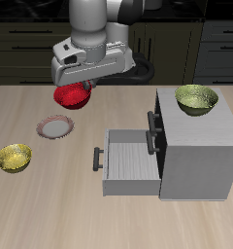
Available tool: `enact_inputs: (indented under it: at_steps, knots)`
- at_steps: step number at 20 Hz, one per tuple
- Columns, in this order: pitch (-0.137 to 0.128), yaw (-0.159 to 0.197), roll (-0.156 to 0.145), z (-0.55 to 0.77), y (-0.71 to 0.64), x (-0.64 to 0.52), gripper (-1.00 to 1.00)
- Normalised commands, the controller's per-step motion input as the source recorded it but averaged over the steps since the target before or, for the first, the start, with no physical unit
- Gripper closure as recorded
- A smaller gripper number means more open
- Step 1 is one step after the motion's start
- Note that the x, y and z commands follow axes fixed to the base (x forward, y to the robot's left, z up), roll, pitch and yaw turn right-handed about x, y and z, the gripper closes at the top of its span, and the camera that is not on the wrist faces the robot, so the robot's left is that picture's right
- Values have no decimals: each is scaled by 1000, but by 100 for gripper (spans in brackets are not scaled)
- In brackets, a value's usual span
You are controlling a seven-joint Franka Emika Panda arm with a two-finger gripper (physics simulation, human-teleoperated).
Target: Place the red bowl on the plate and close the bottom drawer of the white cabinet
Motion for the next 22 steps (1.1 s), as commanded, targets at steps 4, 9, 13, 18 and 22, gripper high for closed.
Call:
enact_inputs:
  at_steps: [4,9,13,18,22]
  knots:
    - [6,-131,-7,101,-163,-34,100]
    - [-23,-137,-2,139,-141,-38,100]
    - [-85,-13,22,172,65,-35,100]
    - [-67,40,-7,103,26,-30,100]
    - [-13,6,-23,34,-265,-69,100]
